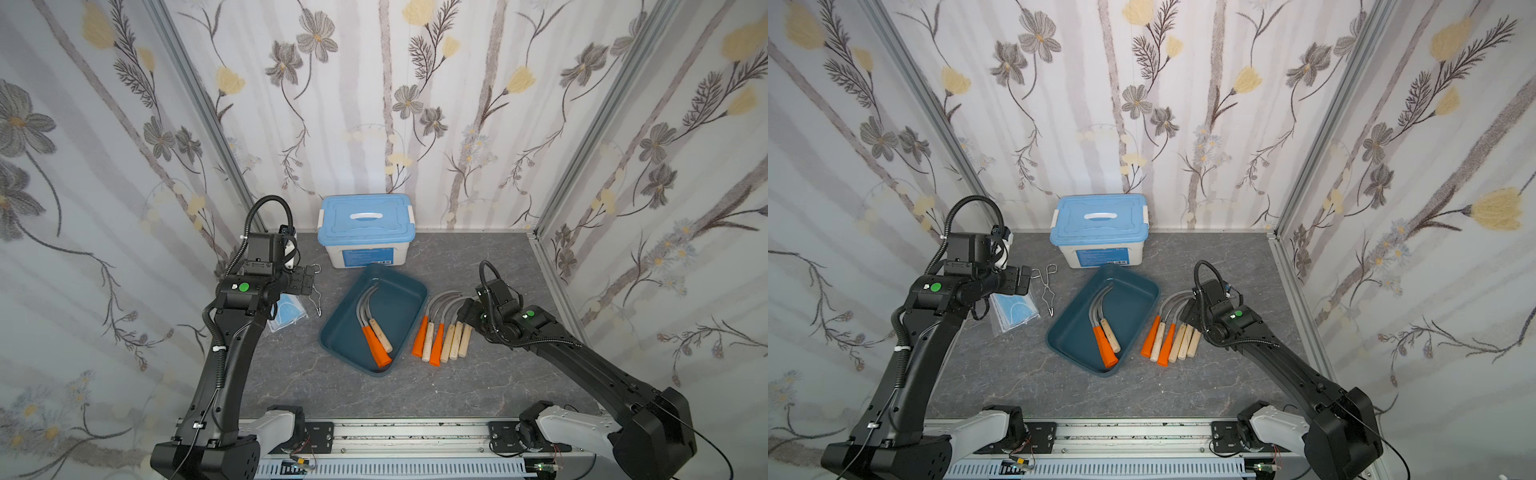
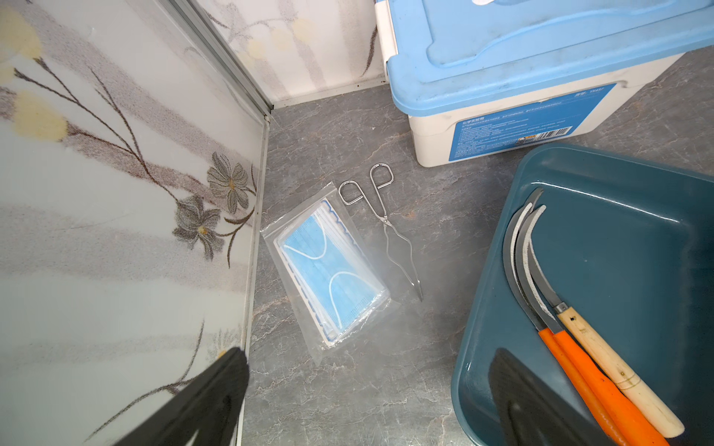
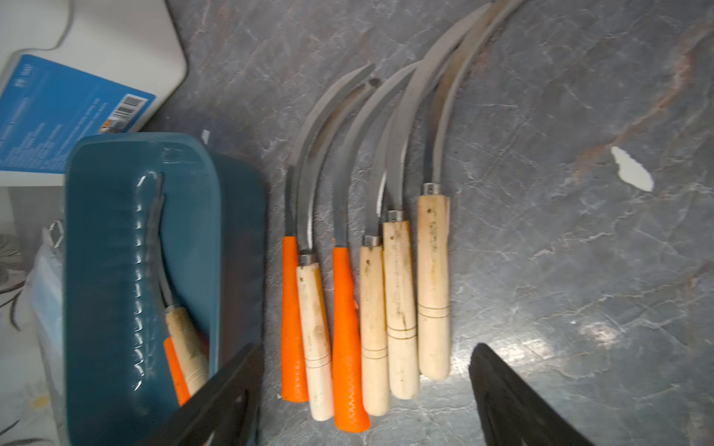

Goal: Put small sickles into storage boxes
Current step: Pick up the sickle at the center of the board.

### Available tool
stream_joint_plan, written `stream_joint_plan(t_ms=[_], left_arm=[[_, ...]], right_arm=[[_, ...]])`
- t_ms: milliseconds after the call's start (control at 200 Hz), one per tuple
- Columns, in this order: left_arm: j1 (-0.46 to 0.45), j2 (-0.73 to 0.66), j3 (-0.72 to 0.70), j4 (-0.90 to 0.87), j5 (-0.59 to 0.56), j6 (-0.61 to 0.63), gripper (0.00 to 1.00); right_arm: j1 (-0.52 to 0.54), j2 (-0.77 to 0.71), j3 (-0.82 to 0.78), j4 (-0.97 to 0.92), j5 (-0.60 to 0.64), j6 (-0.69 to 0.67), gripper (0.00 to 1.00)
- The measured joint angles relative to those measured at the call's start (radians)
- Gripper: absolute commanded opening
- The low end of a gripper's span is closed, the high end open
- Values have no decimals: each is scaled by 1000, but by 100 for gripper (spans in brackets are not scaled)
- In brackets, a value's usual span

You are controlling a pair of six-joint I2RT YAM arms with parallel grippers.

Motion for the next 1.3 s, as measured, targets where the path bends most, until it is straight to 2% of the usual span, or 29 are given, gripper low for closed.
stream_joint_plan(t_ms=[200,460,839,1029,1299], left_arm=[[0,-10,-19,0,8,-2,100],[0,-5,-21,0,13,-4,100],[0,-14,-23,0,11,-3,100],[1,-19,-25,0,4,-3,100],[1,-27,-31,0,3,-3,100]], right_arm=[[-92,76,-24,-40,-37,-78,83],[-112,195,13,-50,-44,-156,84],[-157,257,26,-50,-50,-206,81],[-170,320,51,-47,-48,-237,74],[-172,371,86,-43,-48,-256,75]])
